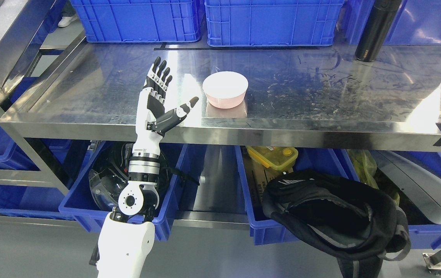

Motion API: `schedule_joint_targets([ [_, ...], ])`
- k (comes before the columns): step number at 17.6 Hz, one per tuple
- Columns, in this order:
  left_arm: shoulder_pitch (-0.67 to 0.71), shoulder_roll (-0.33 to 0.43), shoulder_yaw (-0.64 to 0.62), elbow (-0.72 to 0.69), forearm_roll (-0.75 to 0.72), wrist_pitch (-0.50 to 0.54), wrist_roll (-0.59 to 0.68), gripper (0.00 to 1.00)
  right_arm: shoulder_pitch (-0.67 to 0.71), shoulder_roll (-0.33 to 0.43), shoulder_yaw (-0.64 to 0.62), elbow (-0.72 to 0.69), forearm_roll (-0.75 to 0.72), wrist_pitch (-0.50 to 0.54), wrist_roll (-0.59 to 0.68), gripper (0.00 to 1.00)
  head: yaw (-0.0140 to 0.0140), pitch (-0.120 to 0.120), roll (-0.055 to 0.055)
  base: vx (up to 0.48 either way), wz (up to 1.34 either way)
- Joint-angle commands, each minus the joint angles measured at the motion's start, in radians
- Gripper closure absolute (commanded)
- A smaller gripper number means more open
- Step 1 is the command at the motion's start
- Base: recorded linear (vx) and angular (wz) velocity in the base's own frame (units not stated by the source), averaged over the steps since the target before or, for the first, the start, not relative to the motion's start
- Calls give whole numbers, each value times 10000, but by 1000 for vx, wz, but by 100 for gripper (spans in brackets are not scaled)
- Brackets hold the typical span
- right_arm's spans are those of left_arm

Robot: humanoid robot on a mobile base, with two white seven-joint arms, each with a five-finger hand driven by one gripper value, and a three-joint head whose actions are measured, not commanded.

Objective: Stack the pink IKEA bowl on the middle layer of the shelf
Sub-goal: 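Reach the left hand toward the pink bowl on the steel shelf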

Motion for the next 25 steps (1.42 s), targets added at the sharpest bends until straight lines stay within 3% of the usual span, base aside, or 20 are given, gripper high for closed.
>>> schedule_joint_targets([
  [1, 264, 175, 348, -34, -7, -45, -9, 0, 230, -175, 5, -175, 1, -2, -9, 0, 0, 0, 0, 0, 0],
  [8, 35, 350, 425, 12, -7, -735, -24, 0, 230, -175, 5, -175, 1, -2, -9, 0, 0, 0, 0, 0, 0],
  [12, -610, 2297, 317, 89, -650, -612, -85, 0, 230, -175, 5, -175, 1, -2, -9, 0, 0, 0, 0, 0, 0],
  [15, -1467, 3770, 302, 73, -1185, -429, -1538, 0, 230, -175, 5, -175, 1, -2, -9, 0, 0, 0, 0, 0, 0],
  [17, -2356, 4325, 302, 165, -2151, -398, -2383, 0, 230, -175, 5, -175, 1, -2, -9, 0, 0, 0, 0, 0, 0],
  [19, -2956, 4449, 256, 196, -3086, -367, -3226, 0, 230, -175, 5, -175, 1, -2, -9, 0, 0, 0, 0, 0, 0],
  [22, -3509, 4465, 26, 196, -5720, -367, -5109, 0, 230, -175, 5, -175, 1, -2, -9, 0, 0, 0, 0, 0, 0],
  [25, -3587, 4449, -188, 165, -7001, -367, -5730, 1, 230, -175, 5, -175, 1, -2, -9, 0, 0, 0, 0, 0, 0],
])
